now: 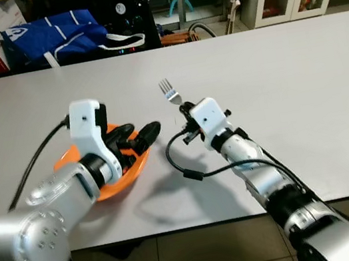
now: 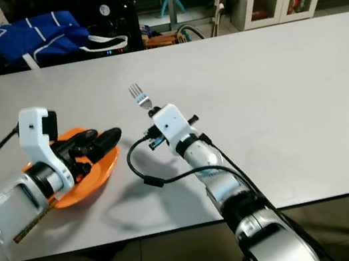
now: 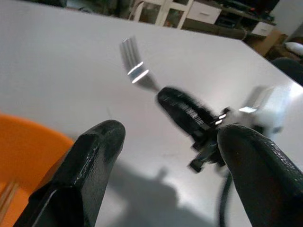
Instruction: Setting the table
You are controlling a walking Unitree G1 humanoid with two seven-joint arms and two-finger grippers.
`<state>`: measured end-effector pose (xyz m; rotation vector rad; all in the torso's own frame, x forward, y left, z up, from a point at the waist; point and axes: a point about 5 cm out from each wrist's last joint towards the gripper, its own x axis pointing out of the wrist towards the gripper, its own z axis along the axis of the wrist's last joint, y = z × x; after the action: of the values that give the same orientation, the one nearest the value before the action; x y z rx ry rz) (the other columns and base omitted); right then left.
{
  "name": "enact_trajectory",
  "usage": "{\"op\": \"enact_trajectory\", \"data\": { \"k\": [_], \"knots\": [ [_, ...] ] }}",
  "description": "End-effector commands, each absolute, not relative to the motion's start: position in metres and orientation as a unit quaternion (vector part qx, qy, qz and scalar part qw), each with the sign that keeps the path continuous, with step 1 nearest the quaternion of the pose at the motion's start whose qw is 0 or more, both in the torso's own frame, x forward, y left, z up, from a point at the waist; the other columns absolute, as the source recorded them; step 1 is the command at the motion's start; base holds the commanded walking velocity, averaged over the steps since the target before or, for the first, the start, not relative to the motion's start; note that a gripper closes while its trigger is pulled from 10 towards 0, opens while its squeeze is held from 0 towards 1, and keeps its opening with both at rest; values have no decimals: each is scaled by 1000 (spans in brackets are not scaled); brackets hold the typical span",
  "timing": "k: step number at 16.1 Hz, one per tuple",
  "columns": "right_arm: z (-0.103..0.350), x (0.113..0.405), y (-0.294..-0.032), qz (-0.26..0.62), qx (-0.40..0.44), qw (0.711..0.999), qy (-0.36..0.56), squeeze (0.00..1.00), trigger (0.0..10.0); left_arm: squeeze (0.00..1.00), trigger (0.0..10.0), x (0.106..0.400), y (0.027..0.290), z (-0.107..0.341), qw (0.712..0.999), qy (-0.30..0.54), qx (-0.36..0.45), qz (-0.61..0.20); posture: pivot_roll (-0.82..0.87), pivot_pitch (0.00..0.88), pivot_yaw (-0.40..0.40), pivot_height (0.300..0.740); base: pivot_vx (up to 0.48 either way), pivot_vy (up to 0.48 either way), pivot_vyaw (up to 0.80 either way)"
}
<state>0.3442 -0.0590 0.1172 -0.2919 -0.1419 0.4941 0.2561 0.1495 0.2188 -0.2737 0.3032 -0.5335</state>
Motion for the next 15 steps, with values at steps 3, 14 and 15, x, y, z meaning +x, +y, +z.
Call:
{"op": "enact_trajectory", "data": {
  "k": [3, 14, 15],
  "knots": [
    [116, 349, -52, 250, -134, 957, -57, 0, 0, 0, 10000, 252, 151, 234, 945, 134, -127, -271, 62, 30, 60, 740, 0, 0, 0],
    [103, 356, -41, 234, -85, 968, 28, 0, 0, 0, 10000, 239, 151, 242, 948, 144, -107, -262, 128, 74, 60, 740, 0, 0, 0],
    [97, 354, -39, 239, -85, 966, 43, 0, 0, 0, 10000, 238, 152, 242, 950, 143, -106, -258, 136, 78, 59, 740, 0, 0, 0]
  ]
}}
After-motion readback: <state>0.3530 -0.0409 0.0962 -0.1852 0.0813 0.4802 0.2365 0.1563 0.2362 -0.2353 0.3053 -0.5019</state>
